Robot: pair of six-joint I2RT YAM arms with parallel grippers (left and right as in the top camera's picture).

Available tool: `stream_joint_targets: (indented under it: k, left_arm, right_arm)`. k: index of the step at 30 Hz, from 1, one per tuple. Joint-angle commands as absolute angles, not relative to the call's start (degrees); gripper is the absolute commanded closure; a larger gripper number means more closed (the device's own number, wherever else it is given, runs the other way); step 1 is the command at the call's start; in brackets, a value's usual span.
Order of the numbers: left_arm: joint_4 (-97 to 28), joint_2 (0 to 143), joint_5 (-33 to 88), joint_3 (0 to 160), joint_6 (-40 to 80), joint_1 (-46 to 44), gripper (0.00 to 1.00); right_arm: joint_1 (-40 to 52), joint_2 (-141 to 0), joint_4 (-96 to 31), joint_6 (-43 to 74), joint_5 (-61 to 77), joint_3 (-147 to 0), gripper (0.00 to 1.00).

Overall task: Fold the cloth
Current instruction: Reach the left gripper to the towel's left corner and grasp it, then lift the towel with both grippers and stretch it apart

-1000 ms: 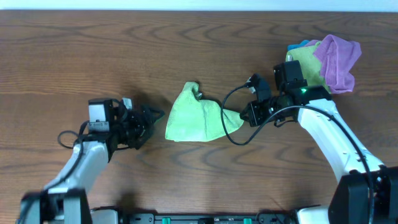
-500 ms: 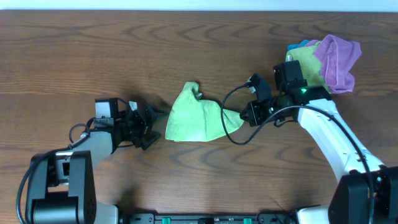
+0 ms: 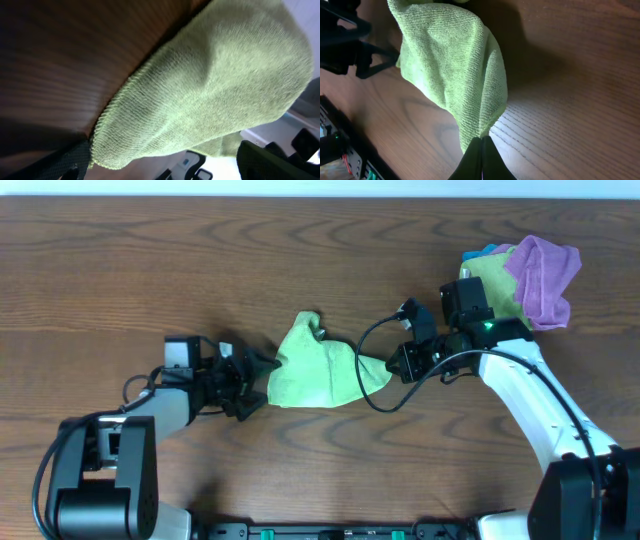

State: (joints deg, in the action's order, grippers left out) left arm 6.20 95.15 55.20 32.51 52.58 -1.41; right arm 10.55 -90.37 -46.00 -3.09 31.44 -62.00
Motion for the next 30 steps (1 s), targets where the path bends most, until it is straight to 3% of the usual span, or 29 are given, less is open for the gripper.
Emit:
stream_joint_targets:
  k: [1, 2, 5, 8, 18, 22, 24, 30]
  left_arm:
    - [5.4, 97.1, 50.4, 31.8, 53.0, -3.4, 0.02]
    - [5.4, 97.1, 49.9, 31.8, 53.0, -3.7, 0.00]
    - [5.4, 97.1, 49.1, 31.7, 52.7, -3.9, 0.17]
    - [5.3, 97.3, 48.2, 31.7, 52.2, -3.9, 0.25]
    - [5.2, 102.0, 47.6, 31.6, 47.5, -5.5, 0.28]
    - [5.4, 103.4, 47.6, 31.6, 44.8, -5.7, 0.41]
    - [5.5, 103.7, 47.4, 31.6, 44.2, -5.8, 0.59]
    - [6.3, 103.8, 47.4, 31.6, 41.1, -6.8, 0.86]
  right_arm:
    - [10.9, -90.0, -46.1, -2.1, 31.7, -61.9, 0.99]
    - [10.9, -90.0, -46.1, -1.7, 31.7, -61.9, 0.99]
    - [10.9, -90.0, -46.1, -1.3, 31.7, -61.9, 0.99]
    - [10.9, -90.0, -46.1, -1.3, 31.7, -61.9, 0.99]
    - [10.9, -90.0, -46.1, -1.2, 31.7, -61.9, 0.99]
    - [10.9, -90.0, -46.1, -0.8, 31.7, -61.9, 0.99]
    - [10.9, -90.0, -46.1, -0.8, 31.7, -61.9, 0.99]
    - [10.9, -90.0, -46.1, -0.8, 31.7, -61.9, 0.99]
